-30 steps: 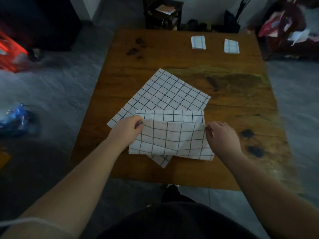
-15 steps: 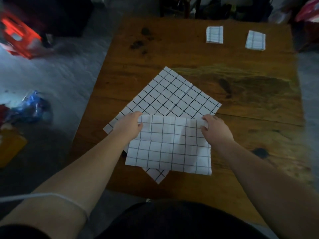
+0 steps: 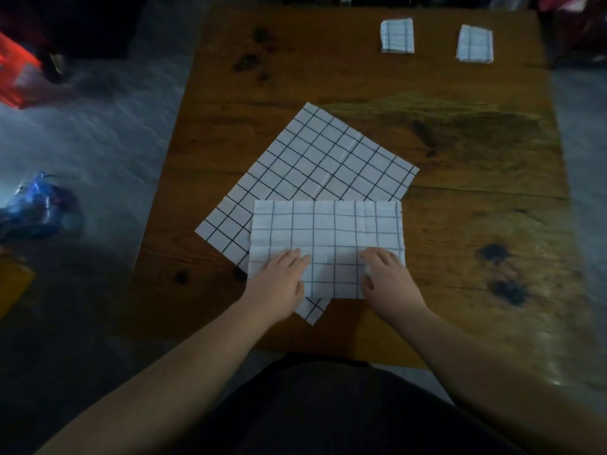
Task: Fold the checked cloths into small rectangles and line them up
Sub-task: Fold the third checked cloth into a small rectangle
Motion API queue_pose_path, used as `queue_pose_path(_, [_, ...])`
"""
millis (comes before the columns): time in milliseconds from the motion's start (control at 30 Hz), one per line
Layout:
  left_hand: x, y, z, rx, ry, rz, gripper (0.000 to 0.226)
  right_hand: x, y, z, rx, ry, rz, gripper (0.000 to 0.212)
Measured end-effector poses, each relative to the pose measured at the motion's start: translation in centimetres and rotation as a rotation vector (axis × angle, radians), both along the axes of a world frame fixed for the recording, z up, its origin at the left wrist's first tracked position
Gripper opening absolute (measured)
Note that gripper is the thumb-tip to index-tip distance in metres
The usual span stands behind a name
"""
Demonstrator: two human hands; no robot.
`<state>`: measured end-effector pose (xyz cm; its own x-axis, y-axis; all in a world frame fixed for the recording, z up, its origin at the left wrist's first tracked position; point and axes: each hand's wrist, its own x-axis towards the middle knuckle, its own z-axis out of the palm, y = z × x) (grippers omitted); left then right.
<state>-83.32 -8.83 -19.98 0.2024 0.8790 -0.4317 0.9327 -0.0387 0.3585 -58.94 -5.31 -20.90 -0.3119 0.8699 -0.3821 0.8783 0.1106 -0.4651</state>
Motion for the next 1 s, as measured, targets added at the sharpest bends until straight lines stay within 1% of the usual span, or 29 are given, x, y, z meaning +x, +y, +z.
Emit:
queue_pose_path(100, [0.7, -3.0, -0.9, 0.017, -0.001, -0.076, 0.061, -1.9, -3.5, -0.2, 0.022, -0.031, 0.063, 0.057])
queue_pose_path(167, [1.2, -4.7, -1.8, 0.016, 0.037, -0.171, 0.061, -3.0, -5.6, -0.8, 0.028, -0.068, 0.151, 0.06])
queue_pose_path(233, [1.5, -5.9, -2.6, -0.004, 0.08, -0.25, 0.065, -3.9, -7.3, -1.6, 0.008, -0.124, 0.25, 0.062])
queue_pose_path(300, [1.7, -6.6, -3.2, -0.02, 0.103, -0.267, 0.071, -4.4, -8.4, -2.3, -0.02, -0.168, 0.278, 0.065])
queue_pose_path(467, [1.6, -6.9, -4.3, 0.002, 0.137, -0.27, 0.073, -4.9, -9.5, -3.5, -0.029, -0.268, 0.264, 0.069])
queue_pose_path(633, [0.3, -7.4, -5.0, 0.04, 0.126, -0.274, 0.071, -4.6, -10.0, -3.7, -0.007, -0.297, 0.242, 0.068])
queue_pose_path(800, [-3.0, -8.9, -5.2, 0.052, 0.142, -0.166, 0.07, -2.5, -10.2, -3.7, -0.001, -0.356, 0.134, 0.066])
queue_pose_path(1000, [-6.5, -10.5, -4.9, 0.003, 0.178, -0.023, 0.072, 1.6, -10.6, -3.7, -0.029, -0.403, -0.053, 0.067])
